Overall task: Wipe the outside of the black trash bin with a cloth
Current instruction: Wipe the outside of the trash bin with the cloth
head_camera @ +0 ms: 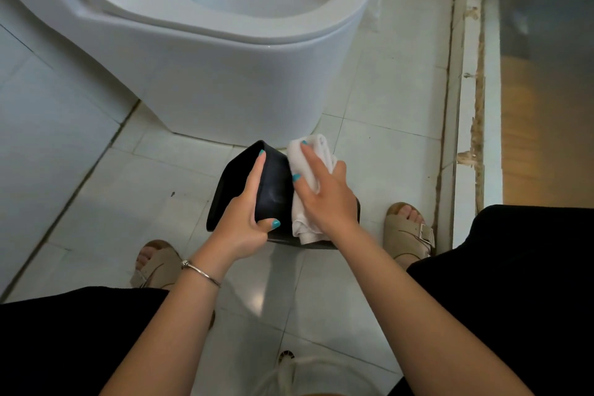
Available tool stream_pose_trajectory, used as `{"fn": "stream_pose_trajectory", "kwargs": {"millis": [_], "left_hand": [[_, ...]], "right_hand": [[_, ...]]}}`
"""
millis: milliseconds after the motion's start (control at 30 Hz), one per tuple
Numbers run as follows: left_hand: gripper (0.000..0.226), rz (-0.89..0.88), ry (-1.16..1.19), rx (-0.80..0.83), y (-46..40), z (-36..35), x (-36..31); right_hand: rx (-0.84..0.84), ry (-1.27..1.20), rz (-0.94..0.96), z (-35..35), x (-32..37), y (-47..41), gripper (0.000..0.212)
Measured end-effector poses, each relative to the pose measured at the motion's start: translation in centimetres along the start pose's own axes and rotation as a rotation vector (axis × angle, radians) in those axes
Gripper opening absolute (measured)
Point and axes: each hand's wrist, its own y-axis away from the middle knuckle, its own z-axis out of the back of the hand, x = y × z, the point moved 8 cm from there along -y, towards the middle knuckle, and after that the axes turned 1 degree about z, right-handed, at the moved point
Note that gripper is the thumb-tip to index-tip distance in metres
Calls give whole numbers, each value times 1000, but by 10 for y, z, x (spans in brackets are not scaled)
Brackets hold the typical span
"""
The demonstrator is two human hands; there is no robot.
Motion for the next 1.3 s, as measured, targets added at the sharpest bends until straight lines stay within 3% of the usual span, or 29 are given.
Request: {"fn": "stream_pose_trajectory", "kwargs": {"millis": [100,367,467,700,1000,1300], "left_hand": [[107,-20,-4,-9,4,-1,-3],[107,44,3,-3,12,-3,-6],[108,37,-29,-3,11,-1,-10],[113,-24,-90,45,6,-9,-16],[112,-55,-12,180,0,-23,-21],[109,-16,-121,134,6,-22,-27]], "right_hand": [[-33,-9,63,-1,7,4,52],[-116,6,-299,8,-65,14,46],[-118,-2,-251,5,-47,17,49],[-70,-11,127,4,44,19,53],[-92,-208,-13,12,28,10,50],[-186,8,18,13,32,9,51]]}}
